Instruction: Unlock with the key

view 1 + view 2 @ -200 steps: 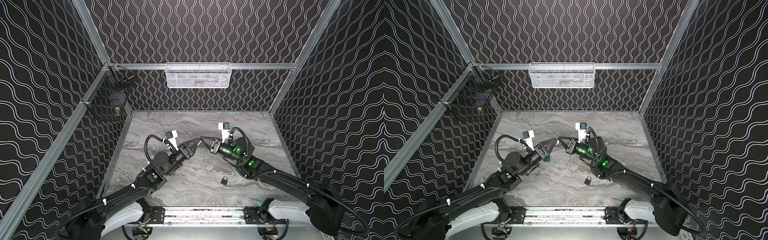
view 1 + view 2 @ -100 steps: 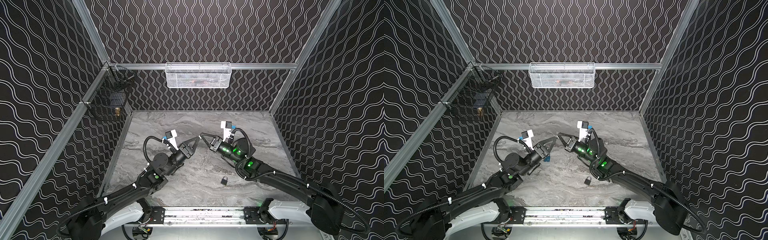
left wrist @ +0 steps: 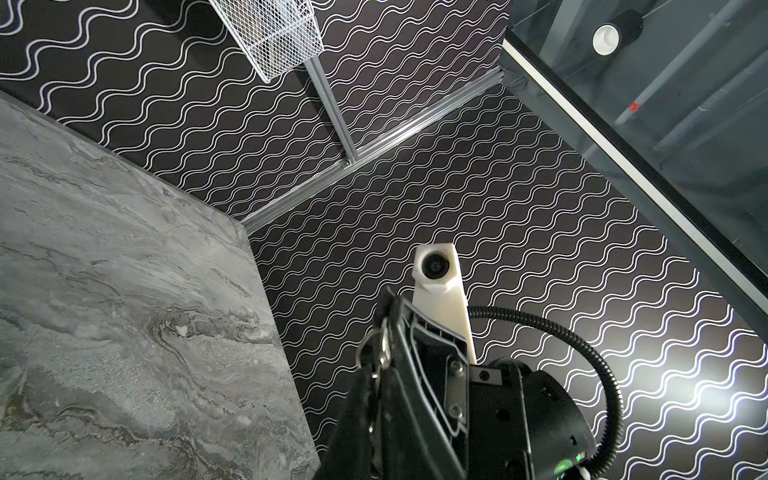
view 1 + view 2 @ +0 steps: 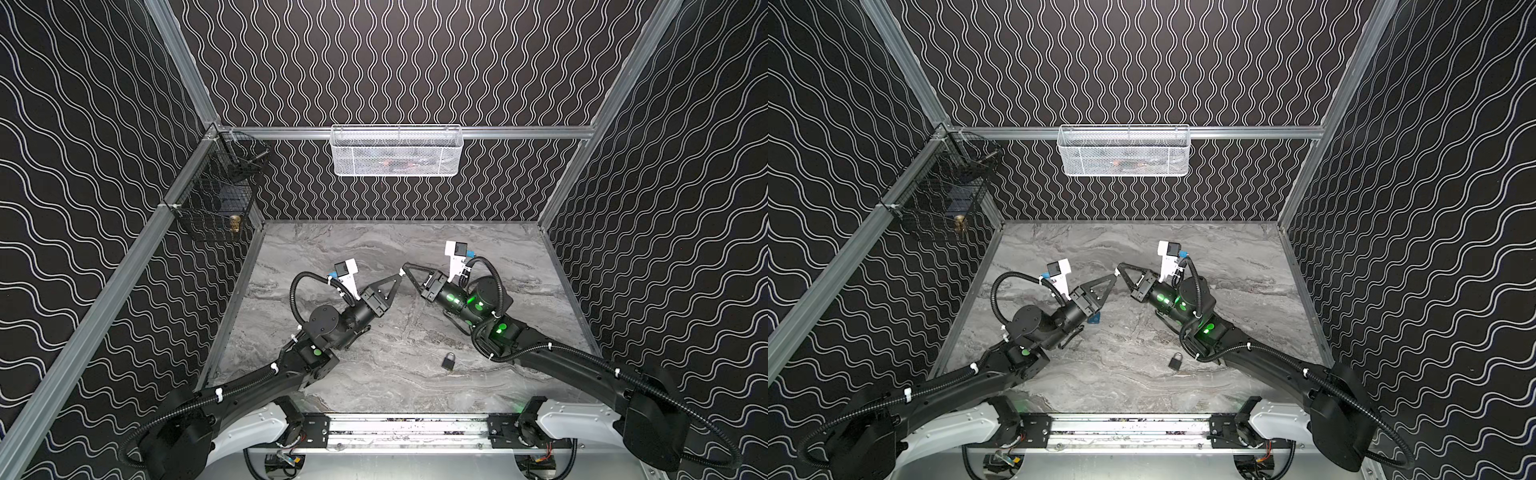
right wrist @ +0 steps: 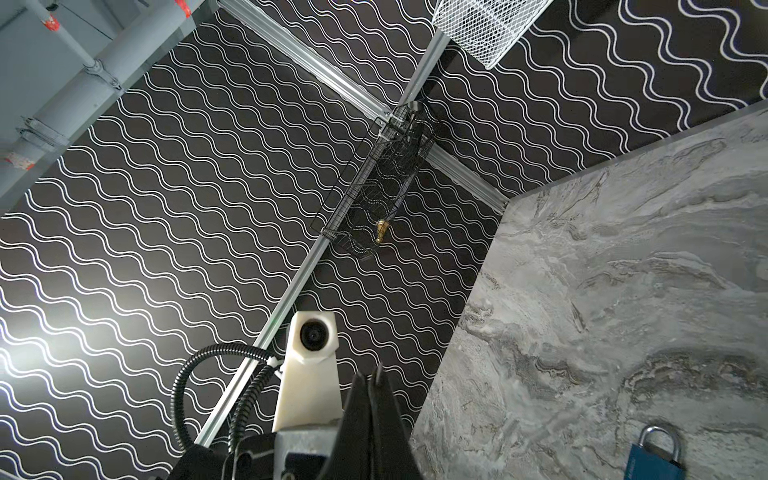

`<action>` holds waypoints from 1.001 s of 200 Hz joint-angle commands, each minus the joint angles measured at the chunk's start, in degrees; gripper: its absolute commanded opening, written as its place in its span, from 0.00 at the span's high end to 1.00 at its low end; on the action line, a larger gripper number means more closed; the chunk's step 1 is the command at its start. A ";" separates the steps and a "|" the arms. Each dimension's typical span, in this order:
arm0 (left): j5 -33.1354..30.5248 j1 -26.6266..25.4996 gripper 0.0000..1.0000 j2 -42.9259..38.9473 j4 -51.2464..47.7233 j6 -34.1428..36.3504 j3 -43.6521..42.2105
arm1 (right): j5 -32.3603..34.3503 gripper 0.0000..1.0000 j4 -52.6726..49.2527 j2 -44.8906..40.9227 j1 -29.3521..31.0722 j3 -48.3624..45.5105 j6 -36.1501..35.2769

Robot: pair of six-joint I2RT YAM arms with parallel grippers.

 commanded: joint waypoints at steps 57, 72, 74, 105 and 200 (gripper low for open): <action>0.65 0.04 1.00 -0.30 0.18 3.02 0.74 | 0.43 0.95 1.88 -0.71 0.11 0.16 -0.86; 1.42 0.11 1.00 -0.85 -2.04 4.28 1.19 | 0.46 0.81 1.77 -1.02 0.06 0.08 -1.47; 1.54 0.18 1.00 -1.03 -2.58 4.37 1.25 | 0.41 0.79 1.77 -1.04 0.11 0.08 -1.50; 6.51 2.45 1.00 -4.05 -15.65 8.28 4.09 | -0.66 0.52 -5.31 -3.15 -0.41 1.32 -5.11; 22.30 4.10 1.00 4.19 -70.88 40.70 28.22 | -16.09 0.31 -38.06 -13.75 -8.79 -1.29 -22.47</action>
